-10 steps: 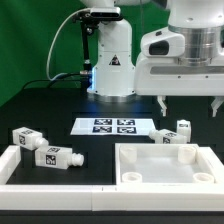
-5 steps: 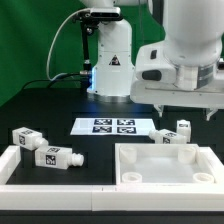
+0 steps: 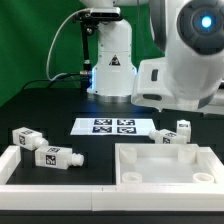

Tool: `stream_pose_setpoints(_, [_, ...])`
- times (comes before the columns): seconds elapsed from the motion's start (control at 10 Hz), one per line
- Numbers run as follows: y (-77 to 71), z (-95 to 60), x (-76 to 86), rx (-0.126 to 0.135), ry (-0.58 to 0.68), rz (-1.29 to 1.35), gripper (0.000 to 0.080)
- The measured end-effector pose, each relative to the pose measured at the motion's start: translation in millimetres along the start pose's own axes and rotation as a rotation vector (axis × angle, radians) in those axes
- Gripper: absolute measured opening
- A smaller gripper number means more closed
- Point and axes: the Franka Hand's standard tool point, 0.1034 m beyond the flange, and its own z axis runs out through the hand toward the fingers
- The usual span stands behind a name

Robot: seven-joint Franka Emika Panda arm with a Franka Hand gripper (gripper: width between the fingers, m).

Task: Assemble one leg

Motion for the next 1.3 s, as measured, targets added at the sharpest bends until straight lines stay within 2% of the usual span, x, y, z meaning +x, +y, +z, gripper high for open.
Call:
stream_pose_setpoints(0.2, [-11.9, 25.0, 2.3, 0.018, -0.029, 0.012, 0.0649])
stream_pose_setpoints(0.3, [-15.2, 36.1, 0.6, 0.016, -0.027, 0.015, 0.0649])
stream_pose_setpoints(0.8, [-13.1, 34.3, 2.7, 0.021, -0.026, 0.019, 0.0649])
stream_pose_setpoints(1.0, [-20.8, 51.4, -5.7, 0.001, -0.057, 0.031, 0.0649])
stream_pose_setpoints(1.3, [-17.7, 48.5, -3.2, 0.007, -0.052, 0.031, 0.0649])
